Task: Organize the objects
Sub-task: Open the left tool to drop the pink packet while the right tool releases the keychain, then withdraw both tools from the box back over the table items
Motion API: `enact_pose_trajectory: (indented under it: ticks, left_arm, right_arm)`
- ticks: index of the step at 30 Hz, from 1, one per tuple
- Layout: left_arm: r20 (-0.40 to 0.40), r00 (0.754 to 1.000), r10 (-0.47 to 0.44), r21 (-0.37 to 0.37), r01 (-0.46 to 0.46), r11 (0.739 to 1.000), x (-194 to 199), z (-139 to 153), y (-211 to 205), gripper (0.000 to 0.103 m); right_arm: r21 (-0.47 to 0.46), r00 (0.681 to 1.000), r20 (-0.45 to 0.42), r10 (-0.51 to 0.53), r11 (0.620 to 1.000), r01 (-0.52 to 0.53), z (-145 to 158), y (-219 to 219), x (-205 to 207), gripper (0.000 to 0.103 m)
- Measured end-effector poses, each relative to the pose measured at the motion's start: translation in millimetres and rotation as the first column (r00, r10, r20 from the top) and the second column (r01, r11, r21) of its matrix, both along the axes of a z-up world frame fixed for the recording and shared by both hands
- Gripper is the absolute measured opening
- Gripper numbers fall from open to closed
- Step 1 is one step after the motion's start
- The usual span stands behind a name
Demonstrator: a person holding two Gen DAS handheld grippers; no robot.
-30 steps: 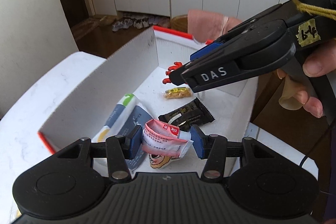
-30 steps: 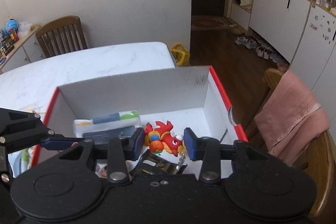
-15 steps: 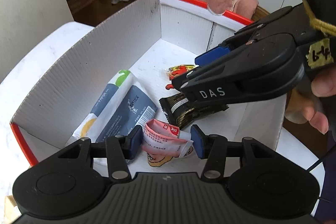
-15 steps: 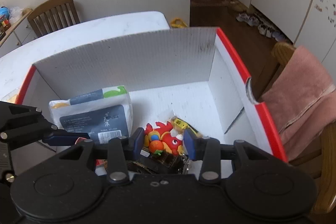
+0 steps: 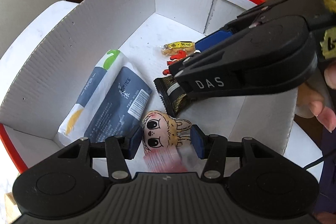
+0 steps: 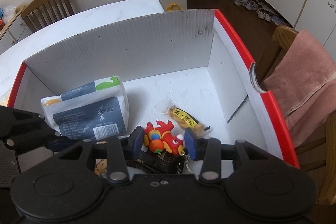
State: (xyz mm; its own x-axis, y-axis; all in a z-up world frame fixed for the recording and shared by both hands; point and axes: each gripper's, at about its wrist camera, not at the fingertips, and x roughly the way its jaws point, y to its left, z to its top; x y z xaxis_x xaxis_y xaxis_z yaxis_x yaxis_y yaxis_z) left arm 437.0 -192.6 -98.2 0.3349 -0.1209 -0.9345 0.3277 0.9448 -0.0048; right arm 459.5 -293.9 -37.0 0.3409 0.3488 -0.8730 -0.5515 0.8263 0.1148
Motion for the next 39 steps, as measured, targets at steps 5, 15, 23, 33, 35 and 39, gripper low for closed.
enact_pose_trajectory:
  ticks: [5,15,23,33,35,39]
  left_arm:
    - [0.019,1.000,-0.004,-0.002,0.004,1.000,-4,3,2,0.051]
    - [0.117,0.991,0.065,-0.064,-0.058,0.996,-16,20,13,0.057]
    - [0.202,0.971,0.131,-0.104,-0.112,0.988,-31,40,24,0.057]
    - [0.289,0.935,0.207,-0.173,-0.162,0.972,-62,68,41,0.057]
    - [0.309,0.927,0.214,-0.182,-0.163,0.970,-70,75,43,0.057]
    - [0.349,0.911,0.221,-0.204,-0.157,0.966,-88,87,47,0.058]
  right_arm:
    - [0.005,1.000,0.004,-0.003,1.000,0.003,2,-2,0,0.051]
    - [0.027,1.000,0.021,0.015,1.000,-0.016,14,-4,-8,0.055]
    - [0.061,0.998,0.054,0.034,0.997,-0.037,31,-8,-19,0.059]
    - [0.121,0.993,0.104,0.061,0.990,-0.074,62,-20,-43,0.062]
    - [0.140,0.992,0.113,0.061,0.987,-0.076,69,-23,-50,0.062]
    - [0.169,0.989,0.139,0.057,0.982,-0.080,80,-25,-68,0.063]
